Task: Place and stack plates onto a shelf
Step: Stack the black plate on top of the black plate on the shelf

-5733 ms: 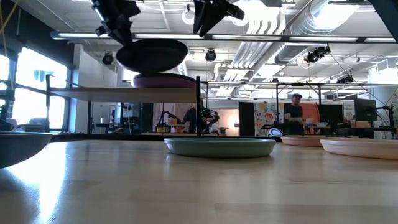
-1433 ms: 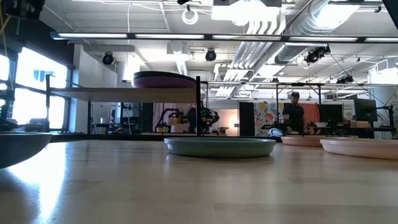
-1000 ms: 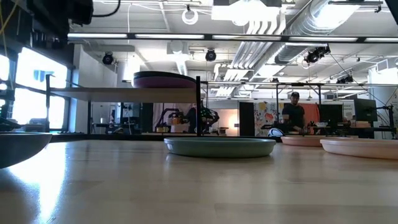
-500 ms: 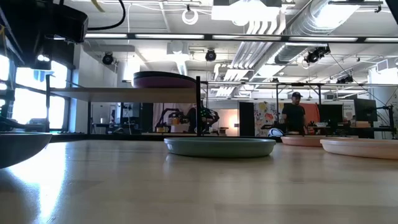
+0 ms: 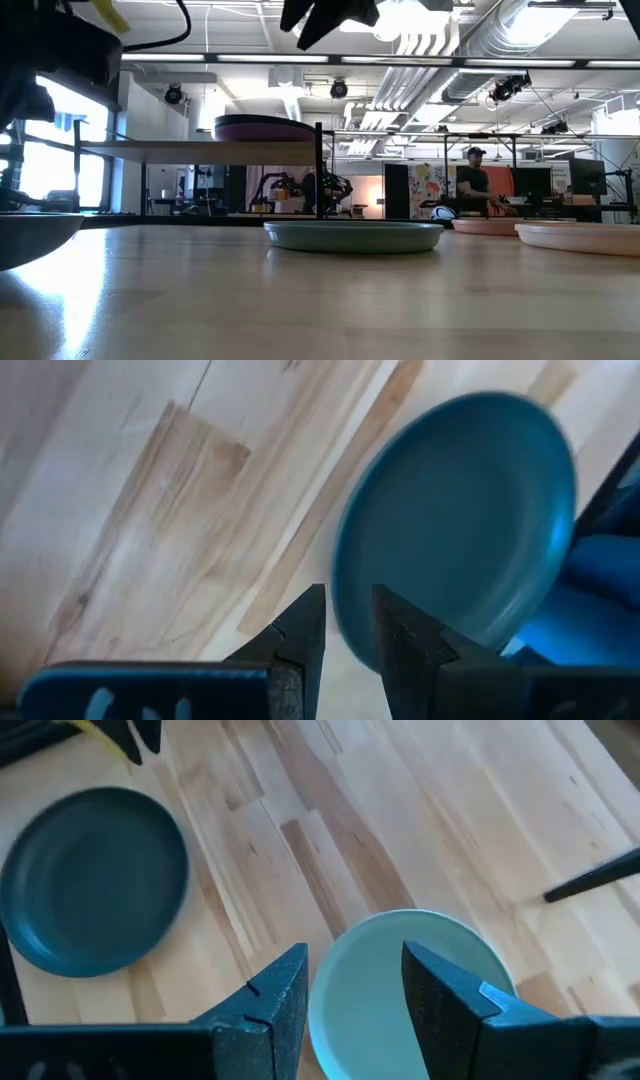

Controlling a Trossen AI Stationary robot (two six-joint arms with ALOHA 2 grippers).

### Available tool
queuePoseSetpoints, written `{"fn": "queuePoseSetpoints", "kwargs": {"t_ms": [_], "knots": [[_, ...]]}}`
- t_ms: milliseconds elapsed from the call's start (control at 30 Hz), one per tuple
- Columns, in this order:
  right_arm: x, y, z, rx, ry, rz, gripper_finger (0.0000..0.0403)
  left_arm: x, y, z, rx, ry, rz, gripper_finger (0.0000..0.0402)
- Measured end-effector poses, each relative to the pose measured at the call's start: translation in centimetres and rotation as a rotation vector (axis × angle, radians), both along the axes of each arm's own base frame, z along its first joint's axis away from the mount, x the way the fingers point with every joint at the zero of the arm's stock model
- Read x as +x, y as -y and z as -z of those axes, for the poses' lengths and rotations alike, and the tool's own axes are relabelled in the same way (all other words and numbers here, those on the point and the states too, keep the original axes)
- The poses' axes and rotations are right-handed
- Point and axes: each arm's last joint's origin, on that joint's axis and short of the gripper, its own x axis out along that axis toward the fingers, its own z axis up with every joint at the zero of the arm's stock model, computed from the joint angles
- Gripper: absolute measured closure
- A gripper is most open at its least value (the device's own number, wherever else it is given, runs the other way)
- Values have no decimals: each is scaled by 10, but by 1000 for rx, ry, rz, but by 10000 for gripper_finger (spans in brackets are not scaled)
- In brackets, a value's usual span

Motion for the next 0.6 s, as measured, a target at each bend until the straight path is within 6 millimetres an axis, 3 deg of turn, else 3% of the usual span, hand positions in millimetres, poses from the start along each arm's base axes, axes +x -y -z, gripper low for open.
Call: {"fn": "queuePoseSetpoints", "kwargs": {"t_ms": [600], "knots": [[1,-1,3,6,8,5,261,23,28,35,27,-109,31,298]]}}
